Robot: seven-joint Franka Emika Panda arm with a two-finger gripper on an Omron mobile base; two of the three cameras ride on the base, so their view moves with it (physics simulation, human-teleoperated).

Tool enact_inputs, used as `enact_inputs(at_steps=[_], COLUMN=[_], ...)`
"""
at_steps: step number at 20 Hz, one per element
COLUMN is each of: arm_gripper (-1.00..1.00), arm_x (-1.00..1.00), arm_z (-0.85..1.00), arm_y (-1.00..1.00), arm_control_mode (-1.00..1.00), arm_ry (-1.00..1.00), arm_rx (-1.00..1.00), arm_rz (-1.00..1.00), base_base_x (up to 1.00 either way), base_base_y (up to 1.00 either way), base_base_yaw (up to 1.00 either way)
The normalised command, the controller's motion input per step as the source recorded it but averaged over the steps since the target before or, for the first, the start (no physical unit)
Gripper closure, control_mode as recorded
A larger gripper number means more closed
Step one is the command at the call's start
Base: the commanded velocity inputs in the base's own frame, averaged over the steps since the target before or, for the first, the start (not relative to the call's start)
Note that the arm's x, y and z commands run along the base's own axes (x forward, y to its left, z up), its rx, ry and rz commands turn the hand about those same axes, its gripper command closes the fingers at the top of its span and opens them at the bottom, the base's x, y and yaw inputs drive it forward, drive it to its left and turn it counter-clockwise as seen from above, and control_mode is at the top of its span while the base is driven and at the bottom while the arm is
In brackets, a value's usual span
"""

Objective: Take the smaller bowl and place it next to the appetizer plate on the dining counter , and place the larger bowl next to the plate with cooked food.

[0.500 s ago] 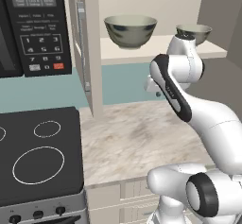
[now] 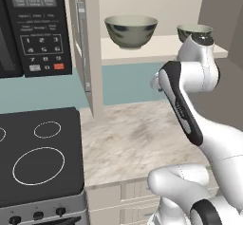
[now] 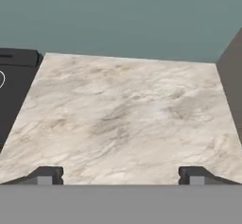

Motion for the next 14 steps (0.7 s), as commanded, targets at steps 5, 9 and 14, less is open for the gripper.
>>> enact_inputs(at_steps=[5,9,14], arm_gripper=[-1.0,-1.0,-1.0], arm_x=[-0.12,-0.34,-0.34], arm_z=[0.52,0.65,0.67], arm_y=[0.09,0.05,0.08], arm_control_mode=[-1.0,-1.0,-1.0], arm_ry=[-0.45,-0.23,-0.09], arm_rx=[0.04,0.16,0.23], arm_rz=[-0.05,-0.03,-0.04], base_base_x=[0.0,0.0,0.0], base_base_y=[0.0,0.0,0.0], base_base_yaw=[0.0,0.0,0.0])
